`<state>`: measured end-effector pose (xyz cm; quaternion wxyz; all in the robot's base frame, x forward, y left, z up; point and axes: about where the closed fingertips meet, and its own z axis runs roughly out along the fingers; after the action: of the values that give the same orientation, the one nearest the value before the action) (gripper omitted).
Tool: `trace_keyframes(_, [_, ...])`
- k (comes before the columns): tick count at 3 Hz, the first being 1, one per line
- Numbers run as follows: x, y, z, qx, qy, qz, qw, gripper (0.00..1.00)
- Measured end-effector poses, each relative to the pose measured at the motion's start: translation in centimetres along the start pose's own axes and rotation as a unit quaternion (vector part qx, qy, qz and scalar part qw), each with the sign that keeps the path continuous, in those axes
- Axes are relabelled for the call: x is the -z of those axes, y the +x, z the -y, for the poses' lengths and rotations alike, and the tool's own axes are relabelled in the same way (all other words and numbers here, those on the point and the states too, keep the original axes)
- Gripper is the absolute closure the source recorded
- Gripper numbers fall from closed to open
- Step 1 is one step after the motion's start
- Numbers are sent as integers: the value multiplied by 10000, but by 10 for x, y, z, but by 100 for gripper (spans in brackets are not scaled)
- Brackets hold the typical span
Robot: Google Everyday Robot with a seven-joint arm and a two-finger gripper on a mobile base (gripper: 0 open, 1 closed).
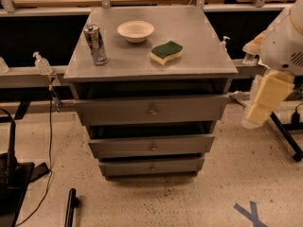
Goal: Open middle drawer
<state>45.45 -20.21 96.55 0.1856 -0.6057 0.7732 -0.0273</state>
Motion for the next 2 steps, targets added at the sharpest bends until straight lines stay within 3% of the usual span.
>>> trace_keyframes(1, [-54,-20,-12,198,-201,603,9978,0])
trace_keyframes(2, [-144,-35,-28,241,-595,1247,9901,0])
